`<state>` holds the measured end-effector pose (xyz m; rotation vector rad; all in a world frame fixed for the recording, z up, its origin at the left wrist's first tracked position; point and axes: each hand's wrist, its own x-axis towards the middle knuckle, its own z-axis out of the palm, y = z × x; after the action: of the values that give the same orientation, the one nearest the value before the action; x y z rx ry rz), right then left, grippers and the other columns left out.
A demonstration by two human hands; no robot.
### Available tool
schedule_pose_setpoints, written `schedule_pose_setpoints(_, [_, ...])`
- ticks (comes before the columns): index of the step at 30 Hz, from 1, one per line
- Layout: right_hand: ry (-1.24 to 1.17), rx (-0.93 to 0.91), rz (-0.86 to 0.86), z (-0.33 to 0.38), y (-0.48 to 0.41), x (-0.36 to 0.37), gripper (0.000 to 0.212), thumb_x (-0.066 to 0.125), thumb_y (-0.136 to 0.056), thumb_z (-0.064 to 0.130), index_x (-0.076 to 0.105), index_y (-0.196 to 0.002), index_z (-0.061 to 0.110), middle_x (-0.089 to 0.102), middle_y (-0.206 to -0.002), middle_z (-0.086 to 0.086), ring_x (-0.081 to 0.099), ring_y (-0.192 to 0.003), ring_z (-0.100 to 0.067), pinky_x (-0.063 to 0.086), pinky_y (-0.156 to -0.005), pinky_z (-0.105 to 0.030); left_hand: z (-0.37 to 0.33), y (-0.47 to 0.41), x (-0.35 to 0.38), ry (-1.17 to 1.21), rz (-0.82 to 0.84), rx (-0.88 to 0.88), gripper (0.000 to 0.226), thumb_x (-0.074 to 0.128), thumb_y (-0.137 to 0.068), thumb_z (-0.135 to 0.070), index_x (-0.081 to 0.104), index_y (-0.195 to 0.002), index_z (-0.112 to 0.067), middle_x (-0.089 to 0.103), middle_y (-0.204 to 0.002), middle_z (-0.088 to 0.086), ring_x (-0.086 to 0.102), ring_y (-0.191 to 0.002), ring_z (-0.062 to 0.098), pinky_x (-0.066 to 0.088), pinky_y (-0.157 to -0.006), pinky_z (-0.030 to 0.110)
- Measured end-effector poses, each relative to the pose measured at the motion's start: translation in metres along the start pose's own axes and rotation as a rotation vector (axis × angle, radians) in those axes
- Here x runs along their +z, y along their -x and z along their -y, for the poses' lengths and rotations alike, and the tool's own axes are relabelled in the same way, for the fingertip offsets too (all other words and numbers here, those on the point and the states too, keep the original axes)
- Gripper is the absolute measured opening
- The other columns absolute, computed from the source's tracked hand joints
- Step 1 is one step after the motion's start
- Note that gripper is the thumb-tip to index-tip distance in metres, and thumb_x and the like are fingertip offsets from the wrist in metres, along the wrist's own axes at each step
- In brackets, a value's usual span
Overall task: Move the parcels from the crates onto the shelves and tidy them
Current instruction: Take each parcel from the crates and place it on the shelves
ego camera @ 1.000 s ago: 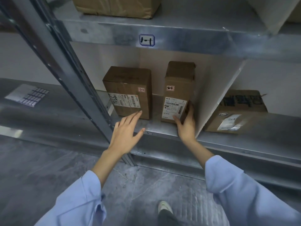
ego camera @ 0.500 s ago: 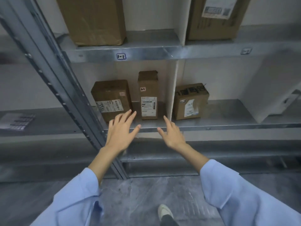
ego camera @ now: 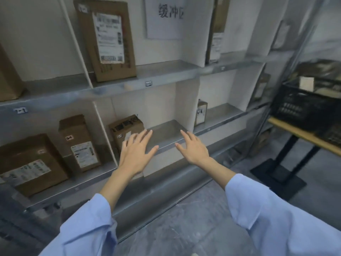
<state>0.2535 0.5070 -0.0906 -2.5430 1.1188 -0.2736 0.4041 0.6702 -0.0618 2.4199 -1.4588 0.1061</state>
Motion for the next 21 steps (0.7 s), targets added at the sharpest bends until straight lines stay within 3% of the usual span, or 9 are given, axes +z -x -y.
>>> schedule_pose_setpoints(12, [-0.062,0.395,-0.233,-0.227,0.021,-0.136,0.069,0.035,-0.100,0.056,0.008,-0.158,0.029,0.015,-0.163,-0.005,0.012,-0.150,-0.028,0.025,-0.116,-0.052,-0.250,-0.136,0.047,0.080,0.049,0.484,0.069,0.032,-0.096,-0.064,0.018,-0.155,-0.032,0.018,-0.162,-0.007,0.016,-0.146,0.021,0.017,-0.116,0.046])
schedule_pose_setpoints(16, [-0.048,0.475,-0.232,-0.323,0.018,-0.183,0.072,0.034,-0.098,0.061,0.006,-0.158,0.031,0.019,-0.163,-0.004,0.016,-0.149,-0.029,0.030,-0.113,-0.056,-0.352,-0.179,0.072,0.120,0.066,0.554,0.075,0.023,-0.088,-0.070,0.018,-0.155,-0.035,0.018,-0.162,-0.008,0.016,-0.146,0.021,0.015,-0.115,0.044])
schedule_pose_setpoints(21, [-0.009,0.518,-0.297,-0.438,0.011,-0.257,0.072,0.037,-0.099,0.059,0.005,-0.157,0.031,0.017,-0.163,-0.005,0.013,-0.150,-0.029,0.029,-0.116,-0.051,-0.483,-0.239,0.105,0.150,0.028,0.632,0.067,0.031,-0.096,-0.064,0.015,-0.155,-0.036,0.018,-0.162,-0.007,0.017,-0.146,0.021,0.017,-0.114,0.044])
